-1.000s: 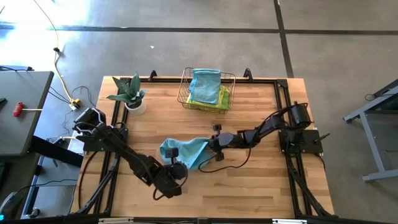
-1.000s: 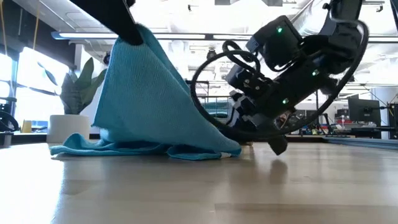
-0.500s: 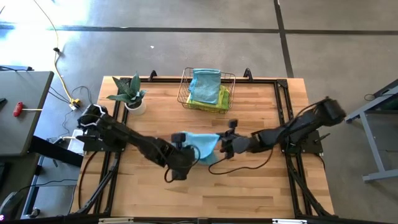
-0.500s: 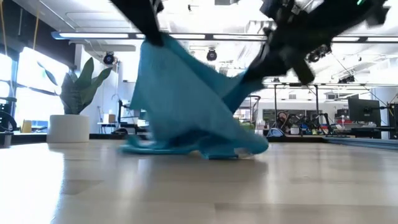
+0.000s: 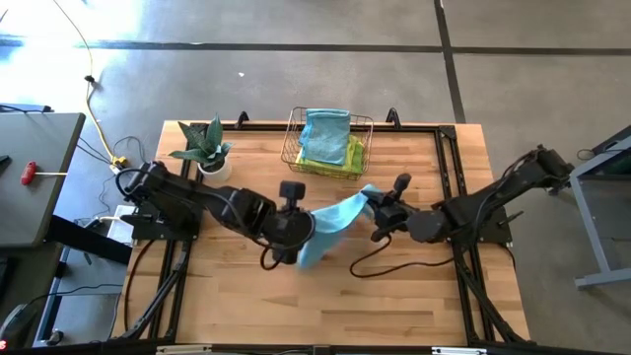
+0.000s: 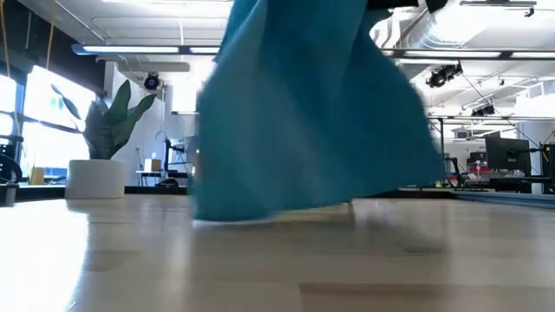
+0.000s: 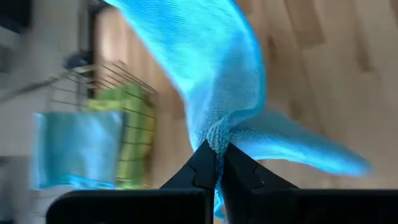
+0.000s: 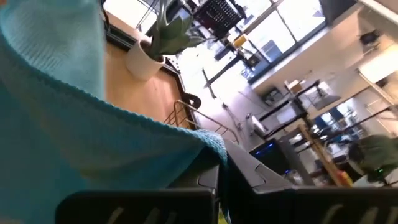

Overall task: Fold microfiber towels
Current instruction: Fold the blue microfiber towel

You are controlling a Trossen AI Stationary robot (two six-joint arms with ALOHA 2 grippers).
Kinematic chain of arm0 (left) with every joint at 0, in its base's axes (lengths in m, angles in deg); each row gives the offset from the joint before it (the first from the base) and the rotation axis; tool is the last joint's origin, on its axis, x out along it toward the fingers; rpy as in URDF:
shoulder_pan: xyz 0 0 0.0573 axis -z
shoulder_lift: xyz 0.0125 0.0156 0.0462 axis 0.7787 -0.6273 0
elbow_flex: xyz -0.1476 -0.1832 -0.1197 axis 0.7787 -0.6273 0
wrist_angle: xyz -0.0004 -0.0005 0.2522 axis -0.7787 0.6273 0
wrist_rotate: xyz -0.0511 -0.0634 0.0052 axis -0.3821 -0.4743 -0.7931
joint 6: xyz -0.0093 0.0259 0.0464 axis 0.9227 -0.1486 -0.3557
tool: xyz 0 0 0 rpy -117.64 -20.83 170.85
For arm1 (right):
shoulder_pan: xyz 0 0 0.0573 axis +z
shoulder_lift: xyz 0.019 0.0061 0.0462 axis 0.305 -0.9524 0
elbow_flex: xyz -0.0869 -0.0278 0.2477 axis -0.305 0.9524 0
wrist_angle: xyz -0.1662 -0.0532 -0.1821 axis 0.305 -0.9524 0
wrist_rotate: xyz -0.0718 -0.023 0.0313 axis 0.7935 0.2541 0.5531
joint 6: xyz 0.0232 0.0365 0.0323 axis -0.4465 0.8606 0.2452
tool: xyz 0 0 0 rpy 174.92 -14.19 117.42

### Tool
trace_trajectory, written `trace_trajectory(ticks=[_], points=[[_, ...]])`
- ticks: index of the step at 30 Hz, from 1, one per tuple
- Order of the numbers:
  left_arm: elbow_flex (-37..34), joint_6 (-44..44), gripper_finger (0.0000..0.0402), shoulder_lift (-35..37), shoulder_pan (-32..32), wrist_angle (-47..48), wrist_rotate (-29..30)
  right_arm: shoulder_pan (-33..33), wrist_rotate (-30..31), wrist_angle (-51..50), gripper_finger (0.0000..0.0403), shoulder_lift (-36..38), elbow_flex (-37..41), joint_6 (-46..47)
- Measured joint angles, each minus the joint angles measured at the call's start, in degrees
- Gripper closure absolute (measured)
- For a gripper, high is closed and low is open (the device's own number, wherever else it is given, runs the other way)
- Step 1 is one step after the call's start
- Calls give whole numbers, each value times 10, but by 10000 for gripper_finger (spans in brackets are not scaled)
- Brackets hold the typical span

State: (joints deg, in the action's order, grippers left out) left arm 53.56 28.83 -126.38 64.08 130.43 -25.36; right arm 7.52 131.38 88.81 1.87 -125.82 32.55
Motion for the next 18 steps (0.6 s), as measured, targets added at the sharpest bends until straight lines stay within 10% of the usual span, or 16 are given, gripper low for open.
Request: trace_trajectory(ticks=[9, 18], points=[[10, 42, 398, -7, 3, 69, -4, 2, -15, -235, 403, -15, -47, 225], [9, -66, 398, -34, -24, 131, 108, -37, 38, -177, 403, -18, -47, 117]])
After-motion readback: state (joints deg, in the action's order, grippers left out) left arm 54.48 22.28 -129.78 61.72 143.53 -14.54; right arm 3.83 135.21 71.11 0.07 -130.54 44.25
